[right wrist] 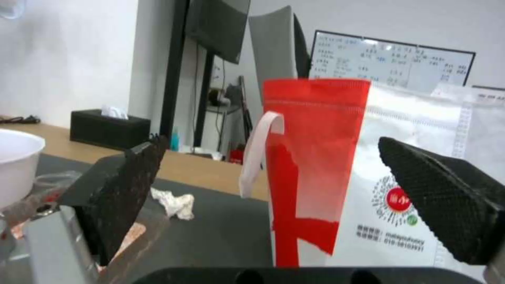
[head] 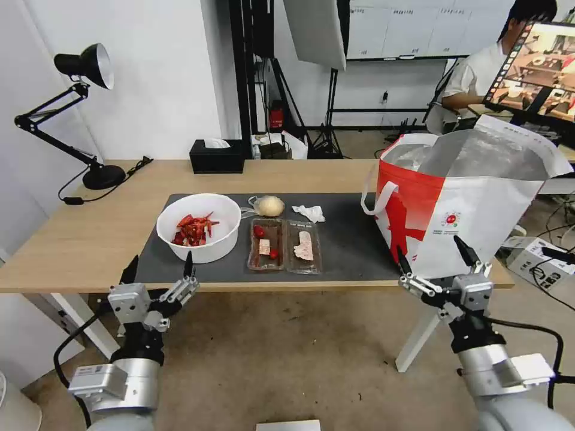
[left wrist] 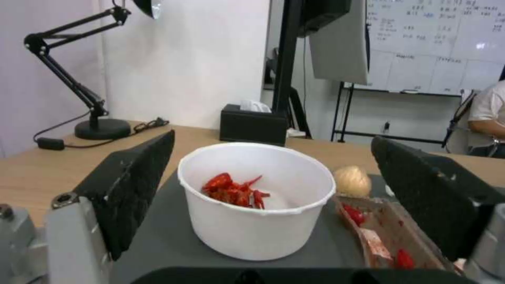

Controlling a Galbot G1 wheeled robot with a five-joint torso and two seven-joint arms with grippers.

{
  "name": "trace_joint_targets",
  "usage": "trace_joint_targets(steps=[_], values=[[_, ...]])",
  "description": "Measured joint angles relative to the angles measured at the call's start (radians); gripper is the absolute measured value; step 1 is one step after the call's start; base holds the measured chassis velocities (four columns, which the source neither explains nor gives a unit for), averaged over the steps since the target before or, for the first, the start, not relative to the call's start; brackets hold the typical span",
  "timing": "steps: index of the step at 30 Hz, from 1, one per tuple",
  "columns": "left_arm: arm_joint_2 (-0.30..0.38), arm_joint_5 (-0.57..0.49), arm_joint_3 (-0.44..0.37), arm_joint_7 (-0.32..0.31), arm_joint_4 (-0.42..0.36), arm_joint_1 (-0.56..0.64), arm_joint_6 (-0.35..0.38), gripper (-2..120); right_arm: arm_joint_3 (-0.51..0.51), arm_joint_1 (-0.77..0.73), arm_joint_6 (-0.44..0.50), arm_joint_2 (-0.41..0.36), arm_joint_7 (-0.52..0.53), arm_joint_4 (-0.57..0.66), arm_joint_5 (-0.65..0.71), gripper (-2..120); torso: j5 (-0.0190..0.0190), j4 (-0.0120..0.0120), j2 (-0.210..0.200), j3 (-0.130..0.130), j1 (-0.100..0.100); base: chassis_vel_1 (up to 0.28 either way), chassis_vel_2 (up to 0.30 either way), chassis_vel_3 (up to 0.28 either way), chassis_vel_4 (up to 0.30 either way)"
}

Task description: Pick up the trash from the table and place it into the takeout bag.

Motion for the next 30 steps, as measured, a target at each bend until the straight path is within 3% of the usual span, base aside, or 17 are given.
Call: trace_joint_targets(steps=[17, 20, 22, 24, 25, 26, 27, 29, 30], values=[[0.007, 0.006, 0.01, 0.036, 0.026, 0.013, -0.001, 100, -0.088, 0.039, -0.063, -0.011, 0.023, -0.096, 0.136, 100, 0.0001, -0.0001, 0.0, 0.0, 0.0, 0.0, 0.0, 0.0, 0.0], [0.013, 0.003, 0.006, 0.037, 0.025, 0.014, -0.001, 100, -0.119, 0.068, -0.107, -0.036, 0.063, -0.102, 0.241, 100, 0.0, -0.0001, 0.0, 0.0, 0.0, 0.0, 0.0, 0.0, 0.0], [0.023, -0.008, -0.008, 0.038, 0.022, 0.014, -0.001, 100, -0.162, 0.119, -0.17, -0.072, 0.136, -0.102, 0.403, 100, 0.0, 0.0, 0.0, 0.0, 0.0, 0.0, 0.0, 0.0, 0.0], [0.023, -0.009, -0.009, 0.038, 0.022, 0.014, -0.001, 100, -0.165, 0.124, -0.176, -0.075, 0.143, -0.102, 0.417, 100, 0.0, 0.0, 0.0, 0.0, 0.0, 0.0, 0.0, 0.0, 0.0], [0.027, -0.017, -0.021, 0.038, 0.022, 0.015, -0.001, 100, -0.2, 0.173, -0.236, -0.101, 0.223, -0.094, 0.584, 100, 0.0001, 0.0, 0.0, 0.0, 0.0, 0.0, 0.0, 0.0, 0.0], [0.027, -0.021, -0.026, 0.039, 0.022, 0.015, -0.001, 100, -0.217, 0.2, -0.261, -0.111, 0.266, -0.089, 0.666, 100, 0.0001, 0.0001, 0.0, 0.0, 0.0, 0.0, 0.0, 0.0, 0.0], [0.027, -0.021, -0.026, 0.039, 0.022, 0.015, -0.001, 100, -0.217, 0.2, -0.261, -0.111, 0.266, -0.089, 0.666, 100, 0.0001, 0.0001, 0.0, 0.0, 0.0, 0.0, 0.0, 0.0, 0.0], [0.027, -0.031, -0.031, 0.039, 0.024, 0.015, -0.001, 100, -0.255, 0.254, -0.302, -0.125, 0.355, -0.08, 0.839, 100, 0.0001, 0.0001, 0.0, 0.0, 0.0, 0.0, 0.0, 0.0, 0.0], [0.027, -0.031, -0.031, 0.039, 0.024, 0.015, -0.001, 100, -0.255, 0.254, -0.302, -0.125, 0.355, -0.08, 0.839, 100, 0.0001, 0.0001, 0.0, 0.0, 0.0, 0.0, 0.0, 0.0, 0.0]])
